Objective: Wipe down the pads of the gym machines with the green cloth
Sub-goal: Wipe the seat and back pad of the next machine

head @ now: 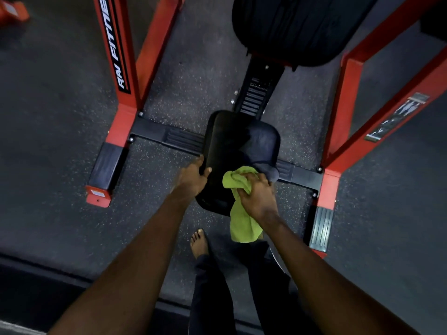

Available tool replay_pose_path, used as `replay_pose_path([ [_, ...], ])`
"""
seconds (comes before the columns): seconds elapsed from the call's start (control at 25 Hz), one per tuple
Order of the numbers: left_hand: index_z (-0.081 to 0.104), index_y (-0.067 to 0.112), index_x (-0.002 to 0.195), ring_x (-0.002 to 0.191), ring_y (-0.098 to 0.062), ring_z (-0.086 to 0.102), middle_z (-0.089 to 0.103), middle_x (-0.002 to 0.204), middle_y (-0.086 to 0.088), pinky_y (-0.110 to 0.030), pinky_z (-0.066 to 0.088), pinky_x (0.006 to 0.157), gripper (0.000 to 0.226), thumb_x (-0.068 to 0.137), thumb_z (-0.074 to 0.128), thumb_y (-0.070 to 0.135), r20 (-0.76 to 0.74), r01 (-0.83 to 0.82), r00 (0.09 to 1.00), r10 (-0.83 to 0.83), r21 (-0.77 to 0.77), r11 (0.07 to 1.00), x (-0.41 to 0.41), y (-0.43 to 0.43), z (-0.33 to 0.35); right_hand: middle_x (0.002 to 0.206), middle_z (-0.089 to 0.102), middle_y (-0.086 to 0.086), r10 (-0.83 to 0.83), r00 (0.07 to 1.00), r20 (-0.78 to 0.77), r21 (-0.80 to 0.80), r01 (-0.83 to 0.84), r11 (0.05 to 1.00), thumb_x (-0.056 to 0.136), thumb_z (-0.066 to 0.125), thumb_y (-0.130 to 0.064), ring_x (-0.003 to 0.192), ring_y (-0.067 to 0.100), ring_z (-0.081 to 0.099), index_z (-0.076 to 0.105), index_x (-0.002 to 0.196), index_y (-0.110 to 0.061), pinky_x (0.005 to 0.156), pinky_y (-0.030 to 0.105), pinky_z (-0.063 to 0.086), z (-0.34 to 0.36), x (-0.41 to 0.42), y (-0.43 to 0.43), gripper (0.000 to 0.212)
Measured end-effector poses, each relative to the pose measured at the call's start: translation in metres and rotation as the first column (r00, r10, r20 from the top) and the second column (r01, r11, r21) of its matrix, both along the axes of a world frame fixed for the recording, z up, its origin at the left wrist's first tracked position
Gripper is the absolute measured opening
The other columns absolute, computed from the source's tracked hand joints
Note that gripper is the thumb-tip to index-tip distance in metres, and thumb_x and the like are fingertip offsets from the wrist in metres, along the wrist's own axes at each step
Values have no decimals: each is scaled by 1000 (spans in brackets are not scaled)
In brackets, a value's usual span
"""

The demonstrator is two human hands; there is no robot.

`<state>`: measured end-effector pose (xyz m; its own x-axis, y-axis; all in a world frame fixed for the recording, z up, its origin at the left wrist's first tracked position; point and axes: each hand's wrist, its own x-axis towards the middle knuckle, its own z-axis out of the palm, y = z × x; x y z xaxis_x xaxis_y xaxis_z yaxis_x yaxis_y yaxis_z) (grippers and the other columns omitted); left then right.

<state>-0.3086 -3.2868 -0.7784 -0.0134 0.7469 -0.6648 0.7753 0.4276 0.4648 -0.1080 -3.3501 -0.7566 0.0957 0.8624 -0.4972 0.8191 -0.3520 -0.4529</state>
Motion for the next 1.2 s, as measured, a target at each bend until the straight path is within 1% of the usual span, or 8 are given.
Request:
replay_pose_path([
  [0.12, 53, 25, 143, 120, -38, 59, 63, 132, -15, -39, 47, 99, 39, 104, 46, 32, 25, -55, 998, 53, 118, 991, 4, 2, 37, 138, 55, 13, -46, 995, -92, 17, 48, 999, 93, 69, -28, 129, 35, 51, 56, 142, -22, 109, 37, 39, 30, 15, 31, 51],
  [0.24, 59, 22, 138, 124, -32, 59, 64, 135, -11, -32, 43, 103, 36, 104, 48, 21, 130, -158, 983, 127, 262, 952, 15, 25, 98, 132, 60, 16, -120, 984, -134, 99, 134, 986, 94, 69, -26, 123, 34, 57, 58, 140, -17, 103, 33, 43, 81, 30, 70, 48],
  [0.6, 53, 35, 143, 139, -19, 46, 51, 150, 0, -21, 33, 112, 45, 100, 55, 21, 229, -102, 973, -16, 491, 865, 69, 101, 286, 120, 65, 11, -230, 929, -291, 350, 327, 878, 89, 72, -42, 110, 33, 64, 64, 129, -24, 97, 39, 51, 258, 84, 183, 44],
  [0.72, 52, 30, 145, 142, -15, 40, 46, 153, 1, 0, 22, 102, 48, 100, 55, 15, 218, -68, 973, -70, 565, 822, 91, 115, 343, 117, 67, 11, -214, 920, -327, 434, 348, 831, 89, 72, -42, 110, 31, 64, 66, 127, -22, 95, 35, 50, 313, 98, 216, 44],
  [0.88, 53, 26, 145, 137, -21, 47, 54, 147, -8, -22, 33, 111, 50, 98, 52, 7, 162, -25, 981, -107, 651, 759, 106, 124, 420, 114, 69, 11, -214, 893, -397, 514, 409, 754, 89, 72, -41, 108, 32, 65, 67, 121, -22, 92, 39, 53, 393, 118, 247, 38],
  [1.0, 54, 26, 144, 133, -22, 52, 58, 142, -9, -25, 37, 112, 55, 94, 50, 4, 117, 8, 985, -124, 697, 717, 107, 131, 465, 113, 68, 8, -206, 883, -421, 550, 429, 716, 86, 70, -46, 109, 33, 64, 66, 118, -27, 93, 40, 53, 437, 134, 264, 37],
  [1.12, 55, 28, 143, 124, -36, 56, 63, 132, -20, -42, 45, 106, 56, 91, 50, 6, 110, -11, 989, -100, 727, 686, 107, 143, 504, 112, 67, 5, -199, 882, -426, 587, 437, 682, 84, 69, -49, 111, 35, 61, 65, 117, -30, 93, 40, 52, 478, 143, 284, 38],
  [1.2, 55, 25, 143, 124, -35, 55, 64, 130, -20, -41, 43, 107, 56, 91, 50, 4, 95, 12, 987, -128, 755, 655, 108, 156, 524, 112, 67, 5, -194, 884, -425, 611, 438, 659, 84, 69, -49, 112, 35, 60, 65, 117, -30, 93, 40, 51, 504, 143, 301, 38],
])
